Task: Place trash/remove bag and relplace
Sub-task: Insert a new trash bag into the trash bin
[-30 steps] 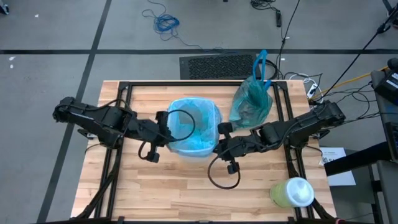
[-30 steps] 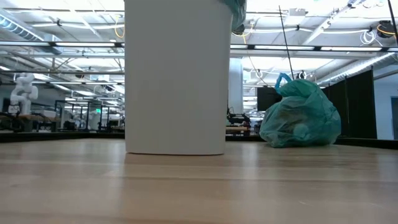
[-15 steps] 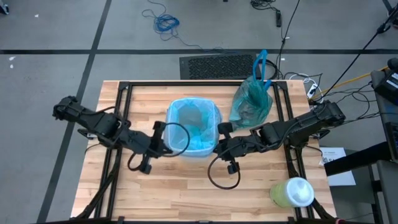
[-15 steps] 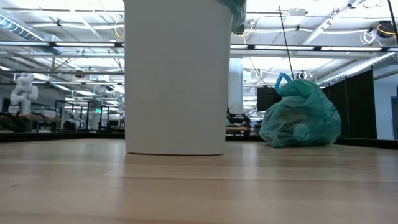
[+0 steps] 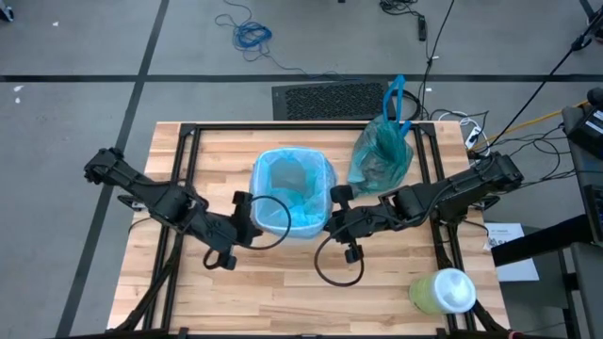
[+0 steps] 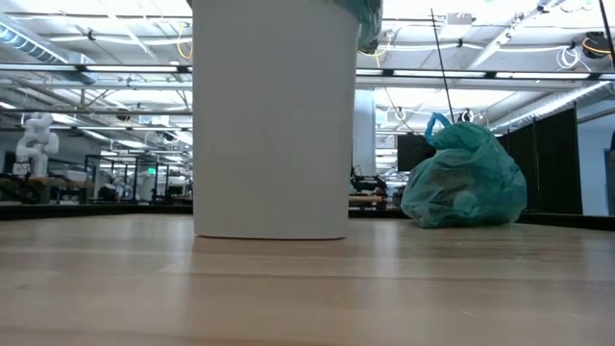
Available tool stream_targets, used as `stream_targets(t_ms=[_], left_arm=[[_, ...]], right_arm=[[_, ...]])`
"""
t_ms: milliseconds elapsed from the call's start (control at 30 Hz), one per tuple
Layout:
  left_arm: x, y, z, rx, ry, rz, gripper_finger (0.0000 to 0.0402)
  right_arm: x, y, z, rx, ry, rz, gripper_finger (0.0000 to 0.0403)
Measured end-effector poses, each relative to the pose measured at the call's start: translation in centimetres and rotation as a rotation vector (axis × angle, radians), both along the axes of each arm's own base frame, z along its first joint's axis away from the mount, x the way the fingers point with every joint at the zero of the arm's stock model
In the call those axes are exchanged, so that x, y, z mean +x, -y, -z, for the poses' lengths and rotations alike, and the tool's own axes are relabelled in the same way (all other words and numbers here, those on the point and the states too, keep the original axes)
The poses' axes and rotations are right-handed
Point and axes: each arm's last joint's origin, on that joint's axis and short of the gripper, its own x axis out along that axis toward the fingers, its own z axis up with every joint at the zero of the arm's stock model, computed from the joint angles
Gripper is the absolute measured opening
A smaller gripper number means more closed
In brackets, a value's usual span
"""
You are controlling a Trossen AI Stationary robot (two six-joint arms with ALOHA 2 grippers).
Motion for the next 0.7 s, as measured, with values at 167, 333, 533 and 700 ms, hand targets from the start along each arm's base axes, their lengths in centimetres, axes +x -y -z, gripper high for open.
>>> stream_targets(t_ms=[167, 333, 533, 700], left_arm=[[0.5, 0.2, 2.4, 0.002, -0.013, -0.020, 0.0000], [0.5, 0.1, 3.8, 0.018, -0.019, -0.086, 0.0000], [-0.2, 1.2, 2.7, -0.044, -0.008, -0.014, 0.0000], [-1.8, 2.7, 0.8, -0.133, 0.044, 0.032, 0.0000]], right_arm=[[0.0, 0.0, 0.0, 0.000, -0.006, 0.002, 0.0004], [0.0, 0.2, 0.1, -0.014, -0.005, 0.020, 0.0004], [-0.2, 0.3, 0.3, -0.018, -0.032, 0.033, 0.0004], [-0.3, 0.3, 0.3, -0.014, -0.042, 0.038, 0.0004]])
